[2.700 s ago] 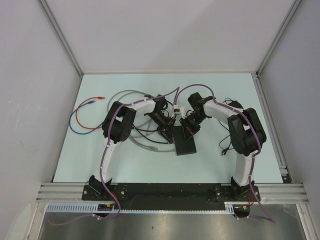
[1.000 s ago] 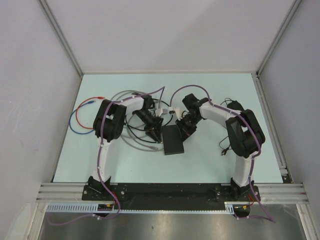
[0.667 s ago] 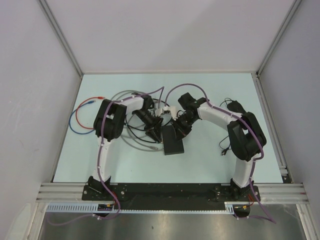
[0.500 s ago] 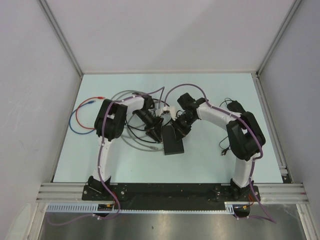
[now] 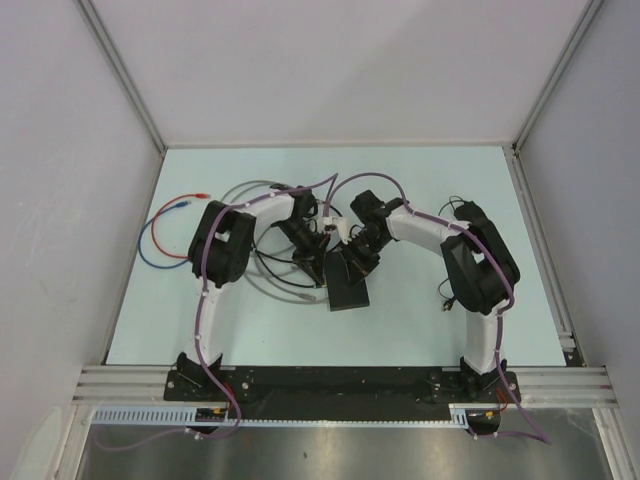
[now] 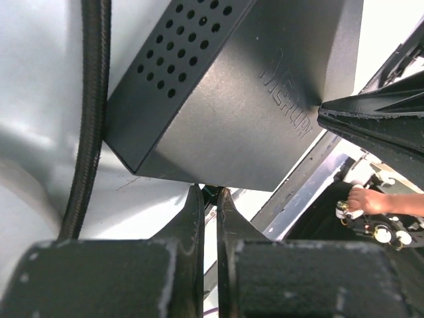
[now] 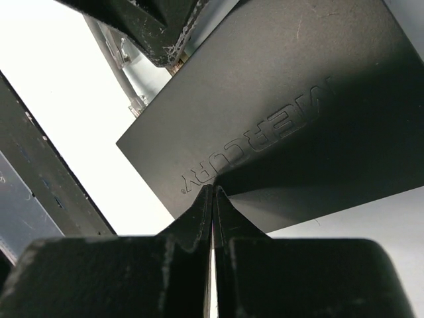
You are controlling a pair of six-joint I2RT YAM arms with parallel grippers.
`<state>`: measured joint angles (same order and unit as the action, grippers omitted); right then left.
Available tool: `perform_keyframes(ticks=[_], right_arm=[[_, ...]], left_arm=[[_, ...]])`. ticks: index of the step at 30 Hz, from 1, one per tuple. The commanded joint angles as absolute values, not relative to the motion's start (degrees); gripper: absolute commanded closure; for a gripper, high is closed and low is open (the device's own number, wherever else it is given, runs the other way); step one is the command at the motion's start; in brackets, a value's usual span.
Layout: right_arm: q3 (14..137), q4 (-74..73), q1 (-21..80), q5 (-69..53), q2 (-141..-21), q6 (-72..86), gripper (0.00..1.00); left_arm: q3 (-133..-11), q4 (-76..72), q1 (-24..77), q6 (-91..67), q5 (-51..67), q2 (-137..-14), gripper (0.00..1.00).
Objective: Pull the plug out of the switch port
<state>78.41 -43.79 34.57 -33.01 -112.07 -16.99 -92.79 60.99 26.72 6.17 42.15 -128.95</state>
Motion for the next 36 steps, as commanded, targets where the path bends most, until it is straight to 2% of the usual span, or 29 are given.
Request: perform_keyframes(ticks=[1,9,18,25,27,32,36], right_arm=[[79.3,-42.7,34.7,-30.2,-113.9,-16.9,1.0],[78.8,-42.1,34.8,-27.7,-111.8,-17.3,1.0],[78.1,-42.4,35.1,-26.9,-111.8,-17.8,1.0],[79.1,-40.7,35.8,-28.0,-107.8,-18.0,1.0],[79.3,-40.7,36.1,-28.0,-107.1,-18.2,0.99],[79.6,-41.7,36.1,-27.9,-106.1,-18.8,0.9],[81.2,-45.1,36.1,-28.8,-105.6,-20.5,0.71]], left_arm=[[-91.4,62.5,27.8,6.6,27.3,-129.9,1.0],[-83.8,66.8,26.8,14.8,28.7,-126.6,1.0],[-96.8,71.0,24.3,21.3,24.5,-129.5,1.0],[-95.0,69.3,24.2,19.2,25.7,-130.3,1.0],[-94.5,68.1,24.1,18.4,27.1,-129.5,0.93],[-101.0,67.4,24.3,16.8,35.8,-131.3,0.96],[-112.4,71.0,25.5,16.3,46.1,-138.4,0.95]])
